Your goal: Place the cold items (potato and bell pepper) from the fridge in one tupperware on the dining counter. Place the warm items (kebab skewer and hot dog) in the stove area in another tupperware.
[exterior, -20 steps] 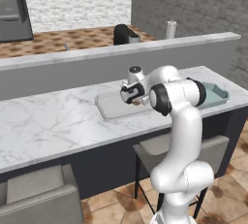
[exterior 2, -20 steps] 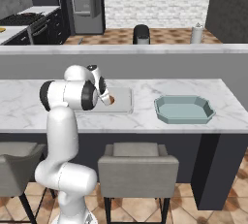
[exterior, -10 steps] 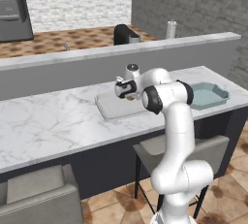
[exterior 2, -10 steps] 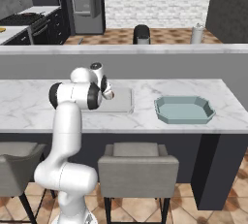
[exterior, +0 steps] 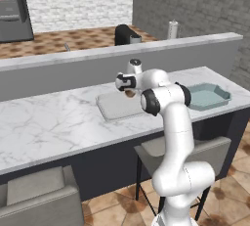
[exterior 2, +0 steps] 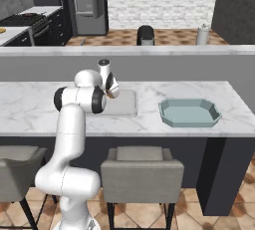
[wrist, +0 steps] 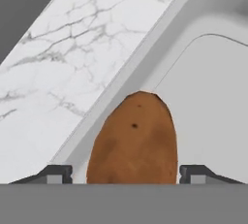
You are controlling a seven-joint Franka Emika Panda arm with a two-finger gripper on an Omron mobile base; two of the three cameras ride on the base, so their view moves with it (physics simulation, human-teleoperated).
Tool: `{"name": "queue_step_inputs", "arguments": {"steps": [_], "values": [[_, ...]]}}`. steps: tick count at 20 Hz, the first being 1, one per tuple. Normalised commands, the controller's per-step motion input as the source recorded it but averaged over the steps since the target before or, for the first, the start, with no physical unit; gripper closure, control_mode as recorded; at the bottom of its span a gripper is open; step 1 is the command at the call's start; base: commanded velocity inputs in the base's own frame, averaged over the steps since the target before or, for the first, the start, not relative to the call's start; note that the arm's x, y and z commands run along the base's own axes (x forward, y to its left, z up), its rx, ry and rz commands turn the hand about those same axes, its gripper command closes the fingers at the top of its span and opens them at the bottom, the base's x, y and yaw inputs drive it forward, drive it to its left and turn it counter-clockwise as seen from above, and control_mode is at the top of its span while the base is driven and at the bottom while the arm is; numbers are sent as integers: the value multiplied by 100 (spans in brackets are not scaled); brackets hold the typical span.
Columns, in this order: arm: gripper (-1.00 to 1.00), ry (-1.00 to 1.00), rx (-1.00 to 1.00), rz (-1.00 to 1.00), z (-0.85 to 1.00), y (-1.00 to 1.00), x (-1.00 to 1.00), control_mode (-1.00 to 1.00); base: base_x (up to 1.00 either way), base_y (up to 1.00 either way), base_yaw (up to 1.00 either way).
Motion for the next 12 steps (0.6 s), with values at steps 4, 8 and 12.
{"name": "queue_step_inputs", "arguments": {"steps": [4, 8, 12], "values": [[-100, 0, -11, 2, 0, 0, -14, -100, 0, 0, 0], [-100, -14, -5, 6, 6, 0, -51, -100, 0, 0, 0], [-100, -34, 0, 13, 84, -18, -96, -100, 0, 0, 0]]}}
